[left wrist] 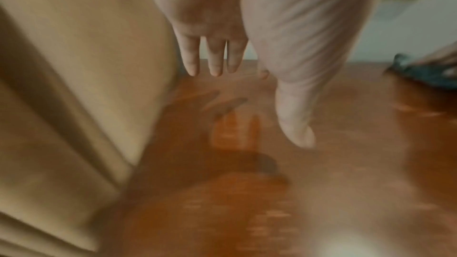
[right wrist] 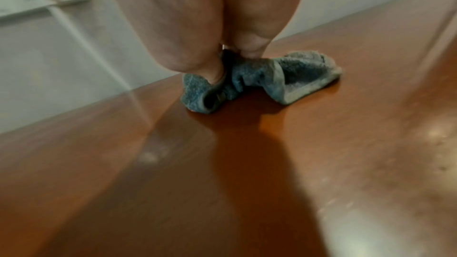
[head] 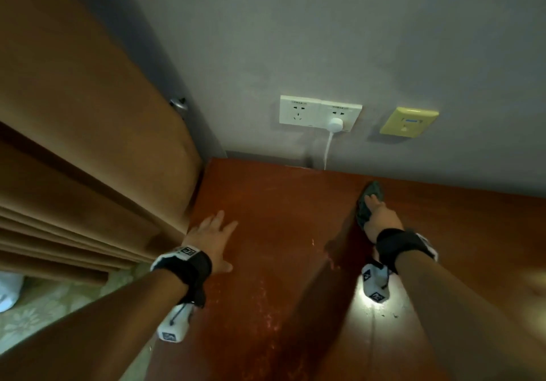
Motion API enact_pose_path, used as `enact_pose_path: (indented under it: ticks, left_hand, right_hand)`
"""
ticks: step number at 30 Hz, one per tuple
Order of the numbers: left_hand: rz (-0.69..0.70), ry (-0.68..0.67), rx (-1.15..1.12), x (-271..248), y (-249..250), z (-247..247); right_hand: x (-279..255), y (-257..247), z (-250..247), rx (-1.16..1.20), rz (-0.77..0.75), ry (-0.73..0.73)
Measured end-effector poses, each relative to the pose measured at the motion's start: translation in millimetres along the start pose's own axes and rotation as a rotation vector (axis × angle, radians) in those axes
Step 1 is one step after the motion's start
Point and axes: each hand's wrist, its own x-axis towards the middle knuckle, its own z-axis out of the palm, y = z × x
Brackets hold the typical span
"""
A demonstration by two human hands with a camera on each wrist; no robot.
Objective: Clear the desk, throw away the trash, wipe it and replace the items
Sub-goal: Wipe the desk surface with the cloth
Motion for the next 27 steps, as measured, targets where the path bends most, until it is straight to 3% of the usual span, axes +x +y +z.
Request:
enact_pose_path:
  ticks: [4, 10, 17, 22, 27]
  left_hand:
    - [0.043, -0.206, 0.06, 10, -43, 15]
    - [0.055, -0.198, 0.095, 18, -50, 32]
    - [0.039, -0.214, 0.105, 22, -51, 29]
    - [0.049, -0.234, 0.11, 20, -51, 25]
    - [0.049, -0.24, 0.114, 19, -51, 25]
  right_hand:
    - [-1, -59, 17, 0.005, -0.043, 0.005]
    - [6, -138, 37, 0.005, -0.131, -0.028]
    - [2, -250, 67, -0.174, -0.43, -0.101]
    - [13, -221, 57, -0.177, -0.451, -0.1]
    - [34, -120, 36, -0.027, -0.193, 0.068]
